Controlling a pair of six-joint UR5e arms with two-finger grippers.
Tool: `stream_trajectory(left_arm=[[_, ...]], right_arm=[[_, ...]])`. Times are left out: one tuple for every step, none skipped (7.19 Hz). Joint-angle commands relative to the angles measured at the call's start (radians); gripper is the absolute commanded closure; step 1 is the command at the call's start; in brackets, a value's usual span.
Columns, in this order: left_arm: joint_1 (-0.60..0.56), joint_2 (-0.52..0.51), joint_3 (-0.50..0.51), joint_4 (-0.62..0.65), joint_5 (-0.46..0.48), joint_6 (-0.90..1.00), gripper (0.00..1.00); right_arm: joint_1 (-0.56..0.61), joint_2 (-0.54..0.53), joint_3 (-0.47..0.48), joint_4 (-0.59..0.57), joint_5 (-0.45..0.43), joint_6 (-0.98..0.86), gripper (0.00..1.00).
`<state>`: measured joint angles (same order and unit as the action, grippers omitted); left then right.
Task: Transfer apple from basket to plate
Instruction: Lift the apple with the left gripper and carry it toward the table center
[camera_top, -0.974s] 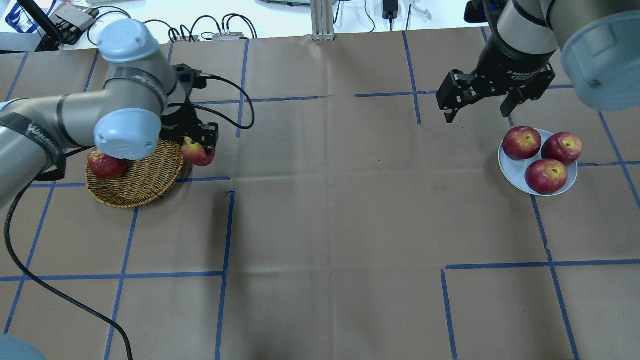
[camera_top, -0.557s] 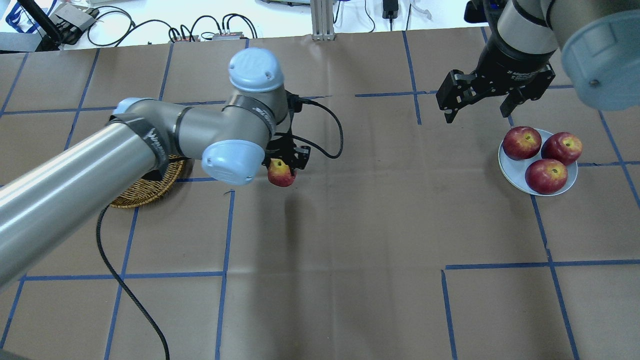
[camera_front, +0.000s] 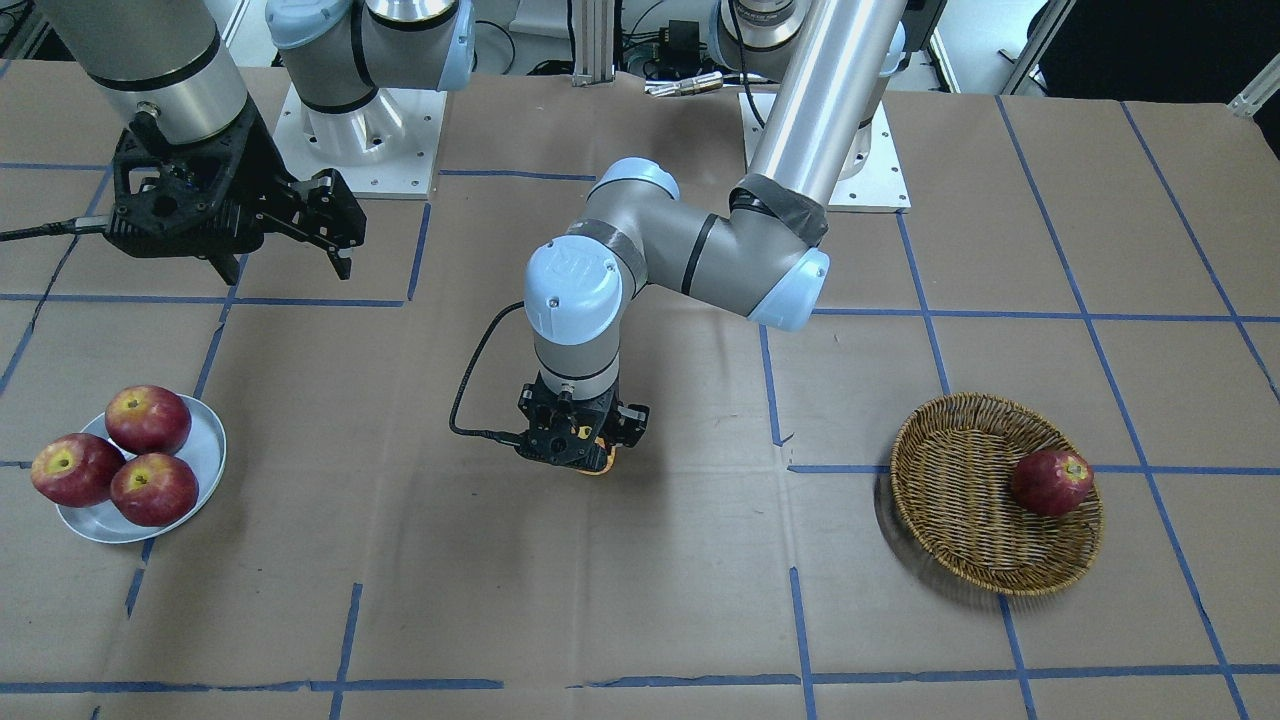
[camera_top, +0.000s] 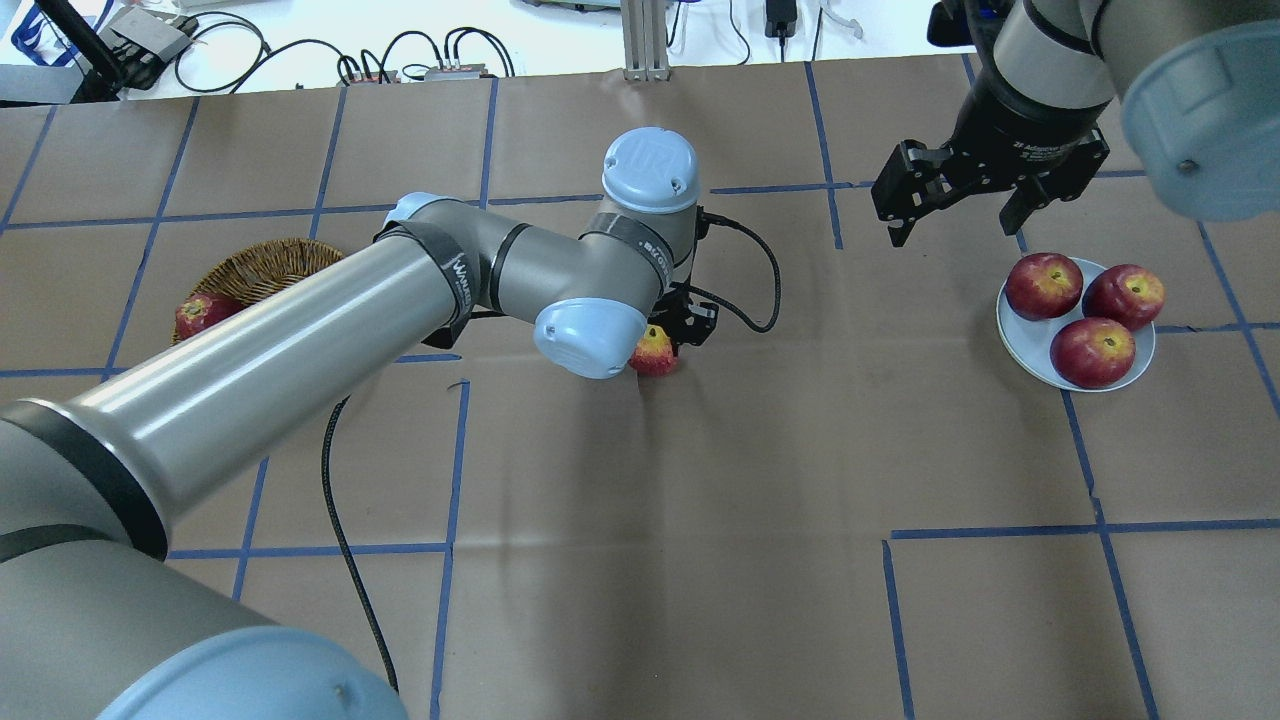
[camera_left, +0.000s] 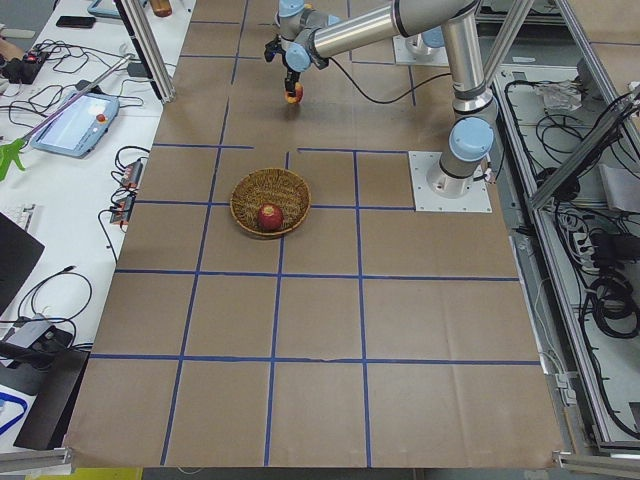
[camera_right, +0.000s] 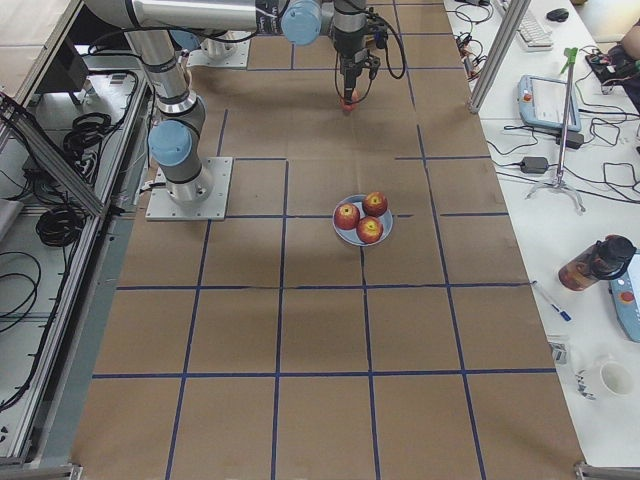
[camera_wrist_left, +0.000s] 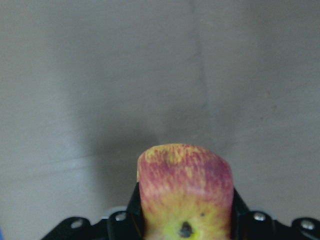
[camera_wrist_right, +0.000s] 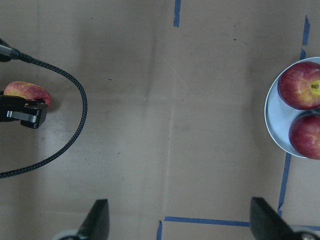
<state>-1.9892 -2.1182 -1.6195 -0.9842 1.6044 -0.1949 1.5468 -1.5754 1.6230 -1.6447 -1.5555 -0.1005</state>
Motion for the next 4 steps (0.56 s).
stream_trajectory(left_arm=[[0.000,-0.017,0.024,0.001,0.000,-0.009,0.71],[-0.002,-0.011,0.023,0.001,0.011,-0.003,0.43],[0.000,-0.011,0.024,0.002,0.014,-0.012,0.24],[0.003,-0.009,0.026,0.002,0.012,-0.014,0.11]], right_arm=[[0.001,0.000,0.000,-0.001,0.000,-0.001,0.00],[-0.001,0.000,0.000,-0.001,0.000,-0.001,0.00],[0.001,0.000,0.000,0.000,0.000,-0.001,0.00],[-0.001,0.000,0.000,-0.001,0.000,-0.001,0.00]])
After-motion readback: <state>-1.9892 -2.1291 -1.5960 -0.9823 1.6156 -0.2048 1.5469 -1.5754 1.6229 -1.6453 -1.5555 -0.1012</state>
